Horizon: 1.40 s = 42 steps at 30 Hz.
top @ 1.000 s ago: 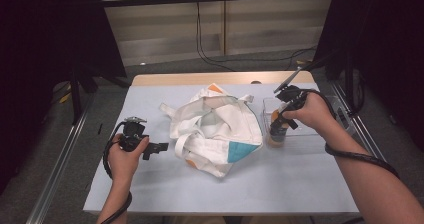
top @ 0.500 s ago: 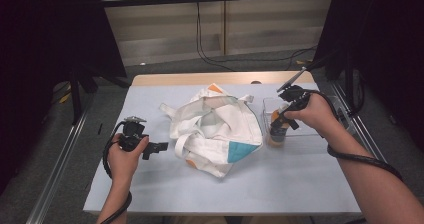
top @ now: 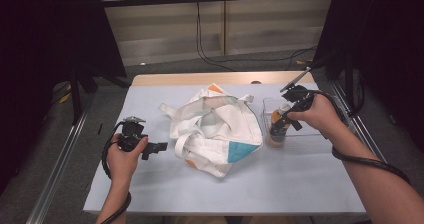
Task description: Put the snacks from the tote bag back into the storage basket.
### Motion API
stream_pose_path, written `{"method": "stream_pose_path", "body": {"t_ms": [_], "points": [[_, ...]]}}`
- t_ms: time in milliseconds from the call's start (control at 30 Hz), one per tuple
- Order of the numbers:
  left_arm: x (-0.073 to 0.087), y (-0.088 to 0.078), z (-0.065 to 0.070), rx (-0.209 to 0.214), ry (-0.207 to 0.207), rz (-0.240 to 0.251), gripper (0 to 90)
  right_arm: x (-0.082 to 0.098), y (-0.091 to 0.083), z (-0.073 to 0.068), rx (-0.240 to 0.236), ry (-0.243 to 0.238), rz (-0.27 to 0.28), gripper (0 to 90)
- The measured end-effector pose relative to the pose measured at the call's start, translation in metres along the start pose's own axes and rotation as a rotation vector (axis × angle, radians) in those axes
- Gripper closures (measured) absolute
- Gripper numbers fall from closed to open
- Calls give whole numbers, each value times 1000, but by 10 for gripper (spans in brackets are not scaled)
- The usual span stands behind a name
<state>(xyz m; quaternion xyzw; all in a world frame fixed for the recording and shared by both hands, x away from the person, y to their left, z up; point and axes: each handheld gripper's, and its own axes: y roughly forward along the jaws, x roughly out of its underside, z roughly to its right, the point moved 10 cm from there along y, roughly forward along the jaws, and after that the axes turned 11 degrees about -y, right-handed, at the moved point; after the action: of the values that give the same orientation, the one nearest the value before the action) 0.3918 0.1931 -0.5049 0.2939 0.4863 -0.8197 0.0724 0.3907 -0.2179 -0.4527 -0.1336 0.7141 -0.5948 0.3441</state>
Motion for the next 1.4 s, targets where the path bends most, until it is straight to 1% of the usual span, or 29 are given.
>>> {"method": "stream_pose_path", "body": {"t_ms": [33,67,133,200,233,300,367,400,500,633,667,767,800,867,900,933,967,1033,1133,1167,1200,1300,1400], "points": [[0,-1,-1,-5,13,-6,63,0,0,0,-1,1,9,115],[0,-2,1,-1,11,-6,63,1,-2,0,4,3,5,115],[0,-2,2,-2,15,-3,63,1,-4,-2,-4,0,15,116],[0,-3,3,0,17,-5,63,3,-6,-3,3,5,15,116],[1,-3,3,-1,18,-4,63,4,-7,-4,-6,2,20,118],[2,-3,3,-5,24,-9,63,5,-10,-4,4,-6,31,124],[2,-3,4,1,22,-10,63,5,-12,-4,0,-12,38,125],[1,-4,4,5,23,-13,63,6,-13,-4,2,0,34,125],[0,-3,5,0,26,-3,63,7,-15,-5,1,-5,35,125],[0,-4,5,0,31,-5,63,9,-17,-5,1,-11,41,124],[-1,-4,6,4,23,0,63,10,-17,-6,0,-8,39,123],[-1,-3,6,2,25,3,63,12,-17,-6,-3,-3,42,123],[-2,-2,7,5,13,11,63,13,-17,-6,-2,-4,41,124],[-2,-2,7,2,16,8,63,16,-17,-7,-4,-10,35,123],[-1,-2,6,-1,24,1,63,17,-16,-8,-3,-1,36,124],[0,-2,6,5,22,-6,63,18,-16,-8,-3,-9,41,126],[0,-2,6,6,21,-3,63,18,-16,-9,-6,-2,44,126],[0,-2,6,2,12,2,63,21,-15,-10,-11,-6,42,125],[-1,-2,6,-1,13,6,63,24,-15,-12,-12,-6,37,126],[-1,-2,6,0,11,8,63,25,-15,-12,-14,-12,44,125],[-1,-2,6,-4,13,8,63,26,-15,-13,-16,-7,39,124],[-1,-3,5,-2,12,4,63,29,-13,-15,-17,-26,40,126],[-2,-3,6,-1,12,7,63,32,-13,-17,-24,-12,41,126]]}}
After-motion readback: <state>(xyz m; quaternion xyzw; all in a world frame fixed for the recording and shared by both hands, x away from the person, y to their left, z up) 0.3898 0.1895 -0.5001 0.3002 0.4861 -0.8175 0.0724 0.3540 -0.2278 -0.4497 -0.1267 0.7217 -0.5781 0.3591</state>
